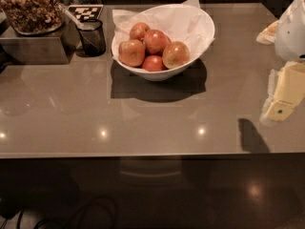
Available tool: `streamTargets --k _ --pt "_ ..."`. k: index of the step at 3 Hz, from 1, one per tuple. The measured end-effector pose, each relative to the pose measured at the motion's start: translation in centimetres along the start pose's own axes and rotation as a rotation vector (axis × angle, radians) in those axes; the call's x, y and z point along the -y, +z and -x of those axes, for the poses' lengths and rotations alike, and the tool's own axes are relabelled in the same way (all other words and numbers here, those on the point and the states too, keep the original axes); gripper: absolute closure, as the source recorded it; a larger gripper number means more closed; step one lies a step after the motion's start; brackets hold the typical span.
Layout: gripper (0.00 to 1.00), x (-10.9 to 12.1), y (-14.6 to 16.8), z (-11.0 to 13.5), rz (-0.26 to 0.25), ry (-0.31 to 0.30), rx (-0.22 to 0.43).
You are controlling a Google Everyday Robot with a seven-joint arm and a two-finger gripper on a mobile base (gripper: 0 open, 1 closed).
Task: Pick apple from white bowl
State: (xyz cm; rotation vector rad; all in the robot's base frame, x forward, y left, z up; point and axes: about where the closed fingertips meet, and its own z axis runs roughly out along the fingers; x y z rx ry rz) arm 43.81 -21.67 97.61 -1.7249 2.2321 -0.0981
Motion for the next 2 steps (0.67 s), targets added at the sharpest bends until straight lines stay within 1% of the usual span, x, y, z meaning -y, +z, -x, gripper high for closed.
streamTargets --k 1,2 --pt "0.0 0.01 0.0 0.01 0.0 0.0 0.001" --pt "0.0 0.73 -0.43 0.74 -0.01 0.009 0.062"
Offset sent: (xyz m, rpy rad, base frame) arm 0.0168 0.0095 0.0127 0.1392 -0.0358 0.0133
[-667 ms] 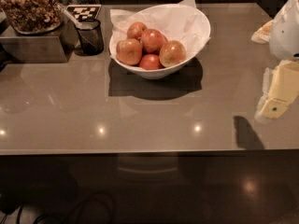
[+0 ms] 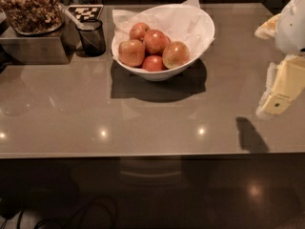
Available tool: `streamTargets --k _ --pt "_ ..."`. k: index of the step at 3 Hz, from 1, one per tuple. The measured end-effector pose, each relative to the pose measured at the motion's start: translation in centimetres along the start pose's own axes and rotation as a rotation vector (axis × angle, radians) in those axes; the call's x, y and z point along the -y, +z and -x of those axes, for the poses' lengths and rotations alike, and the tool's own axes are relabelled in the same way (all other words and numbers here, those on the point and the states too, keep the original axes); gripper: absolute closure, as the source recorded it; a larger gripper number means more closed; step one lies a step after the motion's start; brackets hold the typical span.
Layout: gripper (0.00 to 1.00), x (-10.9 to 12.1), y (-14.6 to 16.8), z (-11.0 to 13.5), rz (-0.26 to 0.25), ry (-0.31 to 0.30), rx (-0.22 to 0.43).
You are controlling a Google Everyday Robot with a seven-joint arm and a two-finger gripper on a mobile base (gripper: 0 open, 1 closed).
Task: Pick apple from white bowl
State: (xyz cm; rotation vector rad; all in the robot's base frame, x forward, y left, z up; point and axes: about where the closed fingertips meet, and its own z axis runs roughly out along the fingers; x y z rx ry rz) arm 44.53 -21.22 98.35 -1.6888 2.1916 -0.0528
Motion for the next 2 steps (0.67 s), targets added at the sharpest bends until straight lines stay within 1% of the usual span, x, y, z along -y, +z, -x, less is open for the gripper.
streamTargets --k 1,2 --pt "0.0 1.99 -0.12 1.92 -0.019 0.041 0.121" --pt "0.0 1.96 -0.2 2.3 -0.017 0.041 0.135"
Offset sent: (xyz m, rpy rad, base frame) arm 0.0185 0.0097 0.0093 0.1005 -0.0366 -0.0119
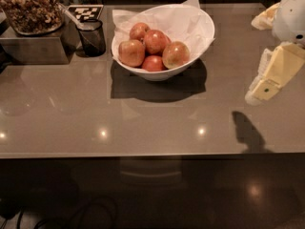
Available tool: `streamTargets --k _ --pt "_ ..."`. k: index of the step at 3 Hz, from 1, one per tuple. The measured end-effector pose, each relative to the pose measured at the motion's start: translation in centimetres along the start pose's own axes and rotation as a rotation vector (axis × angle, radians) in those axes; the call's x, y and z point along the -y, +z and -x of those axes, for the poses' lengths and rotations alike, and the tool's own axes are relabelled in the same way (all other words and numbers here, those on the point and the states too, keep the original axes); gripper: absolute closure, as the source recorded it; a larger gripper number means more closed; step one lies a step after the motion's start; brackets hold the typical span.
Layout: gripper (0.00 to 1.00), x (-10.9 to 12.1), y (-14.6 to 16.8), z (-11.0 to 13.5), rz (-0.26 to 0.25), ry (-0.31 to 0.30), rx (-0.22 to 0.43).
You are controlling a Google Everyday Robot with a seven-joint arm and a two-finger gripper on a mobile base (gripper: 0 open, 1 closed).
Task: Pick apple from white bowl
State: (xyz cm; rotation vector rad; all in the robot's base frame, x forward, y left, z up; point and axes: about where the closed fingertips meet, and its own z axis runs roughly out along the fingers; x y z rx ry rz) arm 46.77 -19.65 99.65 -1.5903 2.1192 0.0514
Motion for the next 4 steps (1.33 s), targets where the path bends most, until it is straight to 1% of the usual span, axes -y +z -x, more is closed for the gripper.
streamTargets --k 1,2,3,4 --pt "0.0 0.1 0.0 -0.3 -0.022 0.045 0.017" --pt "0.0 2.0 1.4 0.5 -0.046 0.146 0.099" --pt "0.0 4.6 3.3 2.9 -0.057 0.2 0.179" --pt "0.0 4.7 3.3 2.9 -0.059 0.203 0.181"
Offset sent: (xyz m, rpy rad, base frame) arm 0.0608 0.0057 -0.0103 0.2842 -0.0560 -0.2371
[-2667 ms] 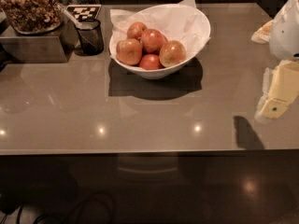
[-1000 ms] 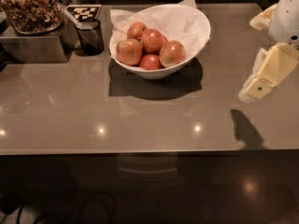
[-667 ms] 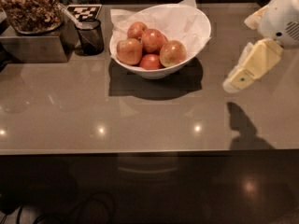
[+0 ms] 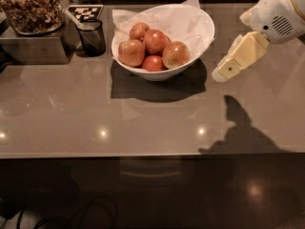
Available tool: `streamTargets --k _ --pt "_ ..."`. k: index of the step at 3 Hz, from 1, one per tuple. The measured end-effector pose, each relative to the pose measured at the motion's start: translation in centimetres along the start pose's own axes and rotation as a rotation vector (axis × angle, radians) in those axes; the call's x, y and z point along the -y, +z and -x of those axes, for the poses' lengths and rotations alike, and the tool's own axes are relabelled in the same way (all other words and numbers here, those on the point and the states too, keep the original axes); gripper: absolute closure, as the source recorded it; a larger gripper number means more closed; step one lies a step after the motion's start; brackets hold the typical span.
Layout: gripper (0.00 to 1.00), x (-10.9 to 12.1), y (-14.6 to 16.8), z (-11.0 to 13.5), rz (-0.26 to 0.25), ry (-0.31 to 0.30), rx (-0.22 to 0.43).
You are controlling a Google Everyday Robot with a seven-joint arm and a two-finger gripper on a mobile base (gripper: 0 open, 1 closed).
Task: Pick apple from white bowl
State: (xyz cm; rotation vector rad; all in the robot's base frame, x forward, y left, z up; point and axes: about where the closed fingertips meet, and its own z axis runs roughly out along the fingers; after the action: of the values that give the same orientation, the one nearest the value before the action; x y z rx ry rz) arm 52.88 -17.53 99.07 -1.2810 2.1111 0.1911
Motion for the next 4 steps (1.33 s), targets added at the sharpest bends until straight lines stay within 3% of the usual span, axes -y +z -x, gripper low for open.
streamTargets --k 1,2,3,4 --pt "0.0 0.1 0.3 -0.3 -0.001 0.013 0.002" --pt "0.0 -0.1 2.1 1.7 0.024 -0.032 0.018" --pt "0.07 -0.1 2.2 1.7 0.025 -0.033 0.018" --pt "0.26 -0.1 2.2 1.8 0.026 -0.034 0.018"
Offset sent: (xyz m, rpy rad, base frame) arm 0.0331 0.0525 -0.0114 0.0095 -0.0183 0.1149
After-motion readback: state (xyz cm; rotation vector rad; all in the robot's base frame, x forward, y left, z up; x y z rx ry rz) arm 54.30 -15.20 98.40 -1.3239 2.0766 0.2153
